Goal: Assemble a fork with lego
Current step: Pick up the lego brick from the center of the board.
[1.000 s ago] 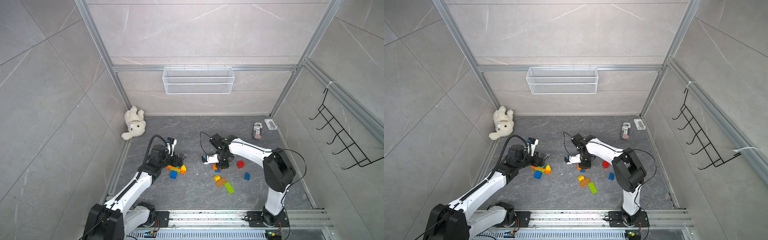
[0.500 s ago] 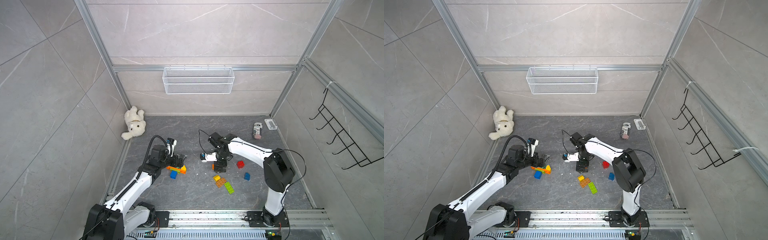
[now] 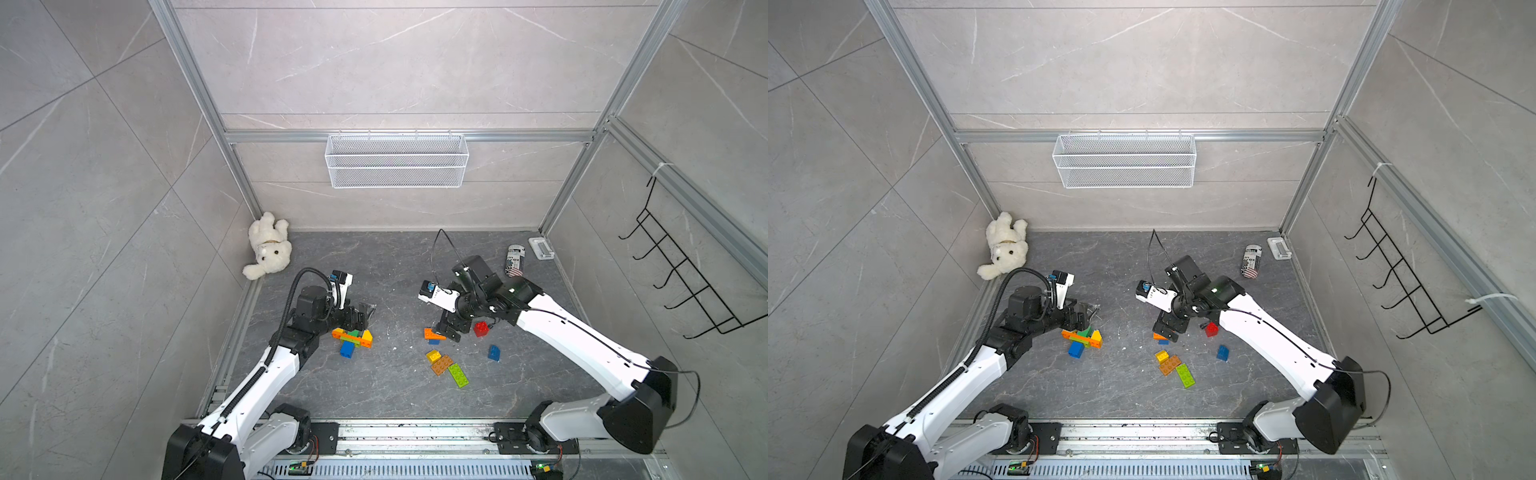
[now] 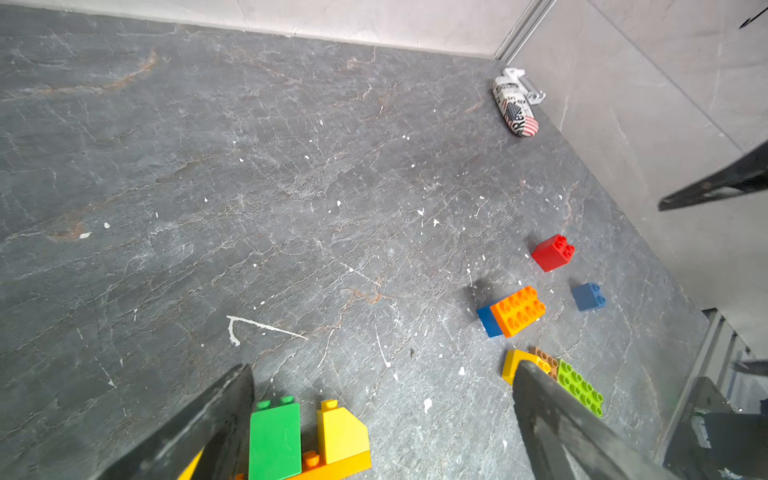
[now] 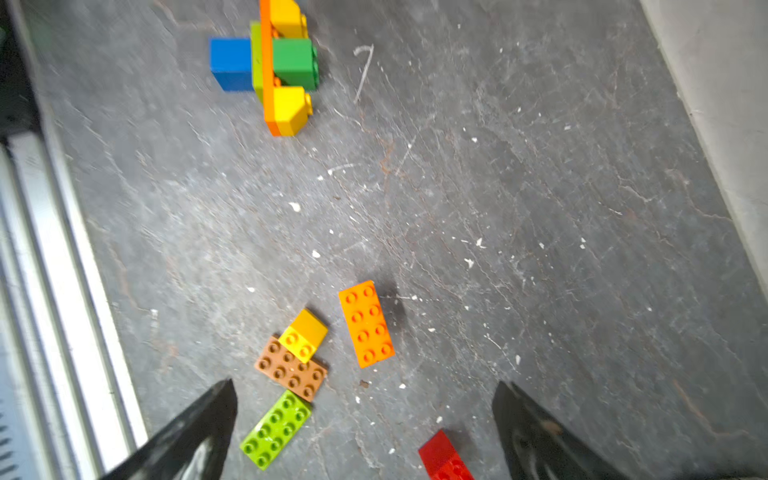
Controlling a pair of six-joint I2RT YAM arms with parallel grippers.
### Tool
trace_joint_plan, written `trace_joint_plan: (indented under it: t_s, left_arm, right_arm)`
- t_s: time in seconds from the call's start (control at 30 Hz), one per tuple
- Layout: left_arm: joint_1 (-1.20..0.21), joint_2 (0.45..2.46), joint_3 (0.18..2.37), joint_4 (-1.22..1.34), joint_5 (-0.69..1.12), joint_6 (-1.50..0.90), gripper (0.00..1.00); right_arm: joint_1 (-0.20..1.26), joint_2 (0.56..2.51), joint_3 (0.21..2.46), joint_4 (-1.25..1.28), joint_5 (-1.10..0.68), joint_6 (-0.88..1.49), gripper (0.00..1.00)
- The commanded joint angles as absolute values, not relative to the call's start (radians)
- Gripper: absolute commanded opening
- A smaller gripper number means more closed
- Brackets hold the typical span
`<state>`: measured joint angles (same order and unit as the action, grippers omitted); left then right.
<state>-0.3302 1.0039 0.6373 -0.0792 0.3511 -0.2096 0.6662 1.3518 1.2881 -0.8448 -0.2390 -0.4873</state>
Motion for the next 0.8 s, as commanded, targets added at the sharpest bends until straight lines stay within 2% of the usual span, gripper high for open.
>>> trace_joint_plan:
  t_s: [0.0,0.2,0.33,0.47,0.5,0.7,0.77]
  left_arm:
    - [-0.351,0.994,0.647,-0.101,0.347,-0.259,0.97]
    - [-0.494,0.988,0.640,-0.122,0.219,-0.328,0.94]
    - [-0.607,1.017,0.644,-0.144,0.112,-0.358,0.92]
    - [-0.651,1.020,0.604,-0.095,0.084,-0.424,0.90]
    - [-0.660,1.020,0.598,-0.088,0.074,-0.435,0.90]
    - [-0.693,1.011,0.579,-0.088,0.031,-0.457,0.90]
    - [-0.694,1.009,0.578,-0.095,0.028,-0.456,0.90]
  right_arm:
    - [0.661,1.321,1.289,-0.912,-0.380,-0.321,0.99]
    - [0.657,1.376,1.255,-1.039,-0.275,-0.103,0.99]
    - [0.658,1.258,1.084,-0.905,-0.241,0.031,0.99]
    - [0.658,1.161,0.992,-0.837,-0.229,0.111,1.00]
    - [0.657,1.157,0.982,-0.845,-0.202,0.120,0.97]
    - [0.658,1.214,0.980,-0.892,-0.069,0.180,0.95]
    - [0.660,1.245,0.979,-0.901,-0.071,0.211,0.79]
